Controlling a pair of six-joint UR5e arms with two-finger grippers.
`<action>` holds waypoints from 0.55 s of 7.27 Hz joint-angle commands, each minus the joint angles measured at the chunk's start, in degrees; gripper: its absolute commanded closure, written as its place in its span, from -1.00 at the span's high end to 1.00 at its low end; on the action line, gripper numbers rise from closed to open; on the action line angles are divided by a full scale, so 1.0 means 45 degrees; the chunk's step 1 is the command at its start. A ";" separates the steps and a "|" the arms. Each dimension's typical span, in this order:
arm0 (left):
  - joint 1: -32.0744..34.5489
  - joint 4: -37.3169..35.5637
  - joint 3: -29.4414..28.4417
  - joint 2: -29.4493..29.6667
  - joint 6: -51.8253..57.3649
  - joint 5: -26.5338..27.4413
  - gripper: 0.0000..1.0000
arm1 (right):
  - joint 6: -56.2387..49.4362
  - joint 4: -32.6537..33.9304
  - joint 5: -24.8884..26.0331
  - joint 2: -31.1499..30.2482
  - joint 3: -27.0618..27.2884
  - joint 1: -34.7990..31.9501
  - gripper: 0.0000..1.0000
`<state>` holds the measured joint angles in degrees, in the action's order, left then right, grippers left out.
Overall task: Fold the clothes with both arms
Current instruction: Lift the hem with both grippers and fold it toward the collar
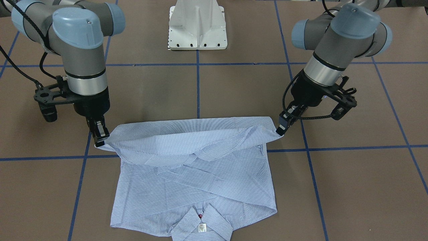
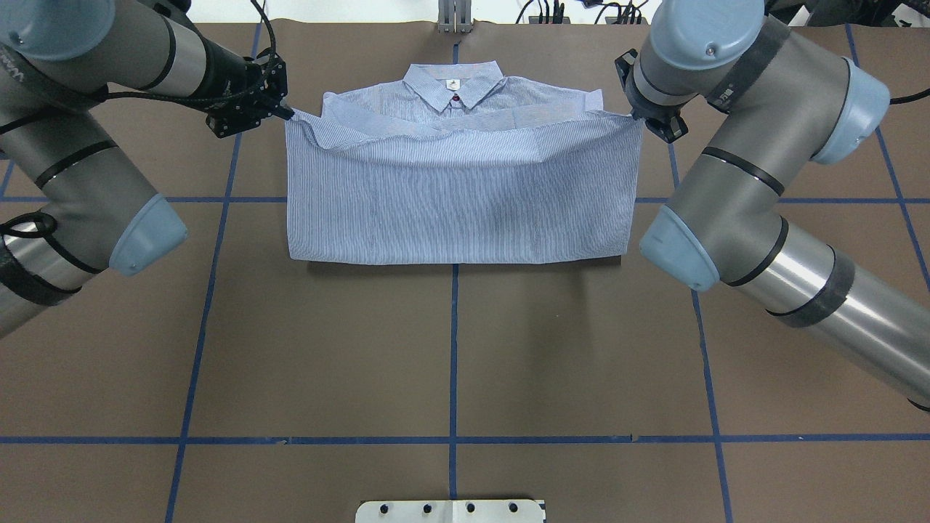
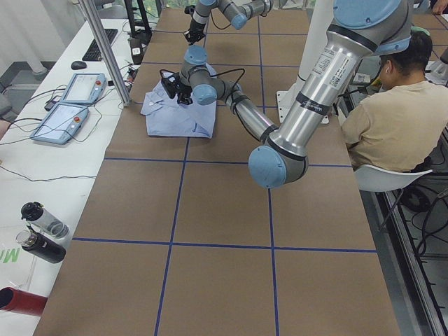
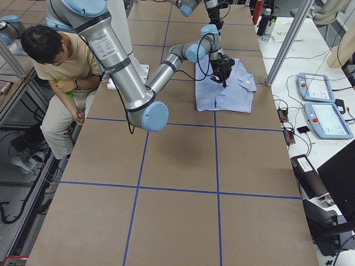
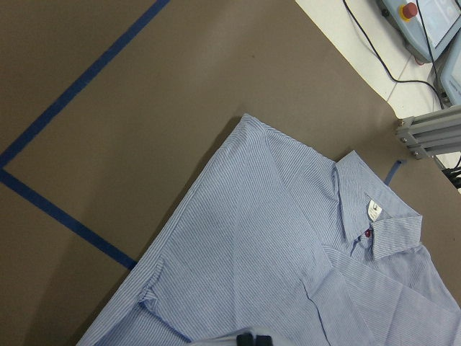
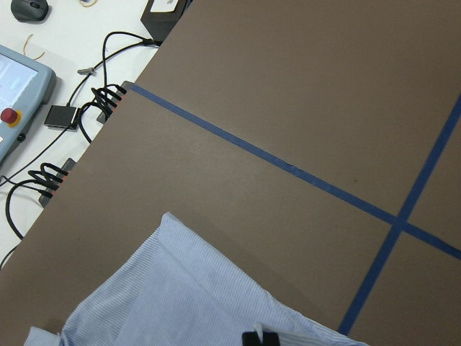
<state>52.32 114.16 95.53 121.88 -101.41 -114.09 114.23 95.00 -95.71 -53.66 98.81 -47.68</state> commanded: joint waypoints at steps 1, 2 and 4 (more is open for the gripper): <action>0.0402 0.1107 -0.2484 0.1114 0.0134 0.0021 -1.00 | -0.0013 -0.1709 -0.0020 0.0767 -0.2121 -0.0321 -1.00; 0.0559 0.1772 -0.3387 0.1389 0.0173 0.0021 -1.00 | -0.0071 -0.2277 -0.0059 0.1352 -0.3389 -0.0478 -1.00; 0.0541 0.2089 -0.4873 0.2326 0.0173 0.0079 -1.00 | -0.0461 -0.3332 -0.0059 0.1571 -0.4588 -0.0673 -1.00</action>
<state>54.69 122.13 77.92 129.97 -100.67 -113.89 113.01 83.02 -95.92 -47.60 81.88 -50.12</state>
